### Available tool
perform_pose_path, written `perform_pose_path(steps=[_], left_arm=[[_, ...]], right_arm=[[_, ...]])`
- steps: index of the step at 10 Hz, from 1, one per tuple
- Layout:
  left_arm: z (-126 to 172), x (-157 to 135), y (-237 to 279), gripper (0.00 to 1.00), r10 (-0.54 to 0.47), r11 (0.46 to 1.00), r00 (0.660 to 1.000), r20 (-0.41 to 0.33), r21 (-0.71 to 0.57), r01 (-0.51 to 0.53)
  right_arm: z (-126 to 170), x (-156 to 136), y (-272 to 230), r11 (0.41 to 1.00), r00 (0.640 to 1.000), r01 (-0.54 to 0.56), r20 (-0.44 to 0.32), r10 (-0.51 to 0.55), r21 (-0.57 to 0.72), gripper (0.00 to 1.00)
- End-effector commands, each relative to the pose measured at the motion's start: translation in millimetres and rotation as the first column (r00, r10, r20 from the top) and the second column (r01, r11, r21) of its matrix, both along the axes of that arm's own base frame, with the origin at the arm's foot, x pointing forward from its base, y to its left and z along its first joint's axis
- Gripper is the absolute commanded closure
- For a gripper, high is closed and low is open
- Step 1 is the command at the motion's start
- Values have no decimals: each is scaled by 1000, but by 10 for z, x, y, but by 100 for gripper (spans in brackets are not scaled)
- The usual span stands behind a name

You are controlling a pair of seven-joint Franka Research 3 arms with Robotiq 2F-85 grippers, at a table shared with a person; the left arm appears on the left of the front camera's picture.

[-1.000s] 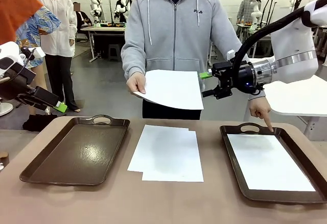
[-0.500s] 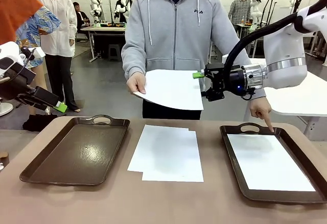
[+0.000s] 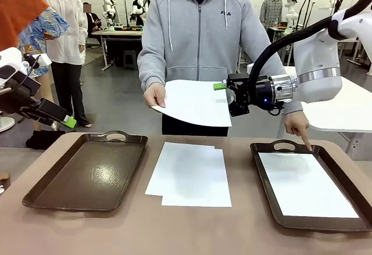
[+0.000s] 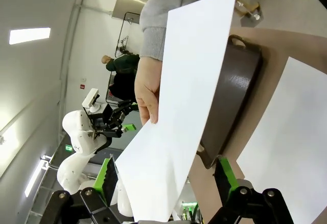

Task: Sort the A4 documents.
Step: Receive the A4 Paper.

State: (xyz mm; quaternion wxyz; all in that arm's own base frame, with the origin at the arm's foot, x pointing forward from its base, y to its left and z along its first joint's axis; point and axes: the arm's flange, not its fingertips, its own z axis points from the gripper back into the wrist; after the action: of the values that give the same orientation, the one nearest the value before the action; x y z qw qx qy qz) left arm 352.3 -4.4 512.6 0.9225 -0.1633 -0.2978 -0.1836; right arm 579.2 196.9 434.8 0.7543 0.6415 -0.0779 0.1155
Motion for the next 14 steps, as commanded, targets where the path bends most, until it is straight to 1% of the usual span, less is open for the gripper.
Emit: perform_pose_path(steps=[1,3,4,5,9,14], left_arm=[[-14,3,12,0,-2,1000,1000,-3,-9,2],[-14,3,12,0,-2,1000,1000,-3,-9,2],[-14,3,12,0,-2,1000,1000,-3,-9,2],[-14,3,12,0,-2,1000,1000,-3,-9,2],[-14,3,12,0,-2,1000,1000,-3,-9,2],[-14,3,12,0,-2,1000,1000,-3,-9,2]], right_arm=[[-54,-19,76,999,1000,23,-9,-23,39,0],[-72,-25,87,999,1000,16,-10,-15,45,0],[-76,-26,94,999,1000,5,-7,-5,52,3],[-75,-25,102,999,1000,-3,-13,3,49,10],[-80,-35,104,999,999,-41,6,41,33,47],[-87,-30,12,999,1000,-15,4,15,51,93]])
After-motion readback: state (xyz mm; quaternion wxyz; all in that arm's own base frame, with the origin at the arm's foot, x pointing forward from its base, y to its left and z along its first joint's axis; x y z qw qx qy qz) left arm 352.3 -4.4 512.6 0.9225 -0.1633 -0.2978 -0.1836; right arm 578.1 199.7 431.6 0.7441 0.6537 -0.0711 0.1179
